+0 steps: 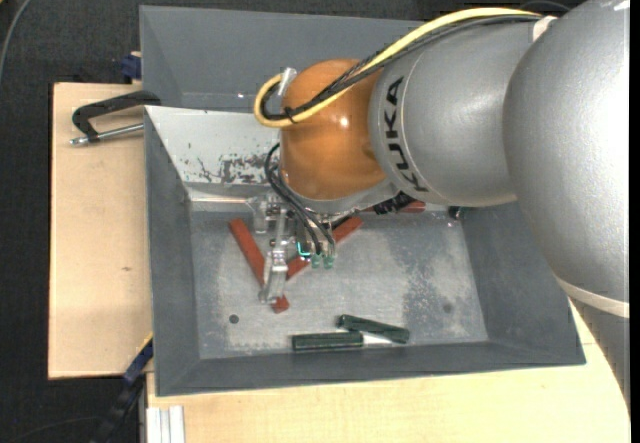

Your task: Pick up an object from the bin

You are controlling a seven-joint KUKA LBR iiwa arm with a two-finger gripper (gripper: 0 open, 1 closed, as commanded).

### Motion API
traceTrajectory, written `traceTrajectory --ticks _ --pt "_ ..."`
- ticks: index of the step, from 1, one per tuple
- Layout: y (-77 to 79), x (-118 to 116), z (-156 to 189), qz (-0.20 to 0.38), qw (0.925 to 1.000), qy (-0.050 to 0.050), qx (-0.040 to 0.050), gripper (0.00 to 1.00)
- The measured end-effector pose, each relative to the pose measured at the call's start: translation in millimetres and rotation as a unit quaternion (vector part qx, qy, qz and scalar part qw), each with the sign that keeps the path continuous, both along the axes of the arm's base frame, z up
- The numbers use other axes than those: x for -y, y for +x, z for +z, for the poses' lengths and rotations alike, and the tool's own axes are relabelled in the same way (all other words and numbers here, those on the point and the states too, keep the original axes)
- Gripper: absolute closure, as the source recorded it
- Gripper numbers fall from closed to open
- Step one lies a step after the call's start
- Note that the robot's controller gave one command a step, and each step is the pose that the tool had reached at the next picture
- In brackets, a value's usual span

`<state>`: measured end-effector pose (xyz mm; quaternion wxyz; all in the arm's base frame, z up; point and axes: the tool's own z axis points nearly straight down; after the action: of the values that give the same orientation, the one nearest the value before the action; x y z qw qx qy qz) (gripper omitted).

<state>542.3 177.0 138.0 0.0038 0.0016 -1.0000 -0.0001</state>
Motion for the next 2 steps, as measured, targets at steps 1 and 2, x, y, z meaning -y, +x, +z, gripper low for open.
traceTrajectory --ticks 1,2 --pt "-9.0 65.7 -71.7 0.010 0.9999 -0.002 -0.0001 0.00" --pt "-7.0 60.8 -67.2 0.013 0.9999 0.001 0.0040 1.00"
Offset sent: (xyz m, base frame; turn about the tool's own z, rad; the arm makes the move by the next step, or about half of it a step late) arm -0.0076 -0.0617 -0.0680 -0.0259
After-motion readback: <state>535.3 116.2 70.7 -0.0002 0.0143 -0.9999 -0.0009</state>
